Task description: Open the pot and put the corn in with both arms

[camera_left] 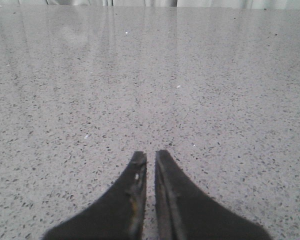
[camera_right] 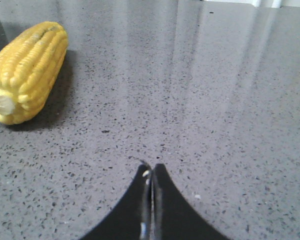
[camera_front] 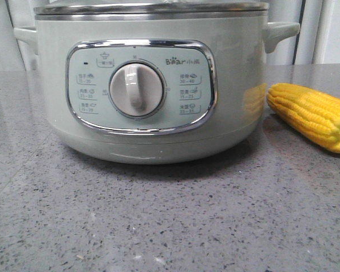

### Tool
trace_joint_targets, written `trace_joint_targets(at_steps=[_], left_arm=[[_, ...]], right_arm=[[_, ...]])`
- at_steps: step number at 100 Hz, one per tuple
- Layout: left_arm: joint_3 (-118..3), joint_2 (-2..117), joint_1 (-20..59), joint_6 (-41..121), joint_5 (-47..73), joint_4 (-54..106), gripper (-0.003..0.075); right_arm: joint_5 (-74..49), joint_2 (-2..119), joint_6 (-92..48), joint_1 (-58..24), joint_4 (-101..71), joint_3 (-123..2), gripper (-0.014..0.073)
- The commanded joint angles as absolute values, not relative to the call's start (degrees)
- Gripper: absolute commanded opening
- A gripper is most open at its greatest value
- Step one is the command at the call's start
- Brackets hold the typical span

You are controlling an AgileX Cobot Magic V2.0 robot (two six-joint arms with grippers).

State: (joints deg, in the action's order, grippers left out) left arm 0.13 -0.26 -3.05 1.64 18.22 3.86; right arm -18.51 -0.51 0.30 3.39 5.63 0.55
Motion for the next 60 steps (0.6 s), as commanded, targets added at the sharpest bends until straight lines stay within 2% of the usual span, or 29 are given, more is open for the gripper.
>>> trace_joint_targets(at_steps=[1,60], left_arm=[[1.33,-1.95,-2.62,1.05,14.95,4.41,-0.002],[1.33,-1.95,-2.62,1.05,11.9,4.41,-0.002]], right_arm=[[-17.37,-1.82,0.39,3.81,6.8,1.68,-0.0064],[-17.26,-1.82,0.39,3.81,7.25,1.68,-0.0064]])
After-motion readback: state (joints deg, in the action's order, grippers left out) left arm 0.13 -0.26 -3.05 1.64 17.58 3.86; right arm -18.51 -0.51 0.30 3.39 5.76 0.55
